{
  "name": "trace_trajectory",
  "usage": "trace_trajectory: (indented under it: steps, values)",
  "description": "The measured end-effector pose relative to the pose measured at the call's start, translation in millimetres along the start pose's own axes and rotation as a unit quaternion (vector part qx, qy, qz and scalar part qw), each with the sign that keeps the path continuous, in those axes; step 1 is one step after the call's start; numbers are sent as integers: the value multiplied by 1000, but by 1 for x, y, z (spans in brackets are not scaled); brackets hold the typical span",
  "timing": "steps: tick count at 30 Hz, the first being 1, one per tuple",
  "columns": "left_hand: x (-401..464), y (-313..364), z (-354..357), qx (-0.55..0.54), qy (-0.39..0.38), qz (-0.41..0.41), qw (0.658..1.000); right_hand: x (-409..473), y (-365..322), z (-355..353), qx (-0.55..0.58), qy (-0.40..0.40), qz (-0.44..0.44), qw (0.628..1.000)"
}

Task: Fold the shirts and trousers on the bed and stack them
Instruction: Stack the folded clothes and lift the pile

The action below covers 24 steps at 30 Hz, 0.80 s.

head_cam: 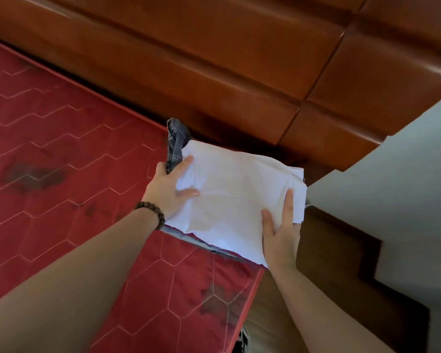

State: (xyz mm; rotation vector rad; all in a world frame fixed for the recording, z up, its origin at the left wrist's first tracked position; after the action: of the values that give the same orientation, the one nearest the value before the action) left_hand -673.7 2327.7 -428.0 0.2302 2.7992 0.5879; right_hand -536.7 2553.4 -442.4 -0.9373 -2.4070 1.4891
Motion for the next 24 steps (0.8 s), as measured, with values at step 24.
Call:
trace_trajectory:
  steps: [24]
  values:
    - [5,79,81,332,-23,199,922,40,6,64,-326,-78,-178,925]
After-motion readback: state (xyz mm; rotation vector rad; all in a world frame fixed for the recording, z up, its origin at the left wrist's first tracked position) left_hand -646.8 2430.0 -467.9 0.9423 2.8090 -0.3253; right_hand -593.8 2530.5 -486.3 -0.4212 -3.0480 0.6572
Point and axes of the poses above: each hand's wrist, its own x-axis towards the middle knuckle, its own z-axis out of the palm, y = z × x, the point moved 2 cm from there along x, towards the middle knuckle, and after that the axes turned 13 degrees about x, right-handed, at the moved point
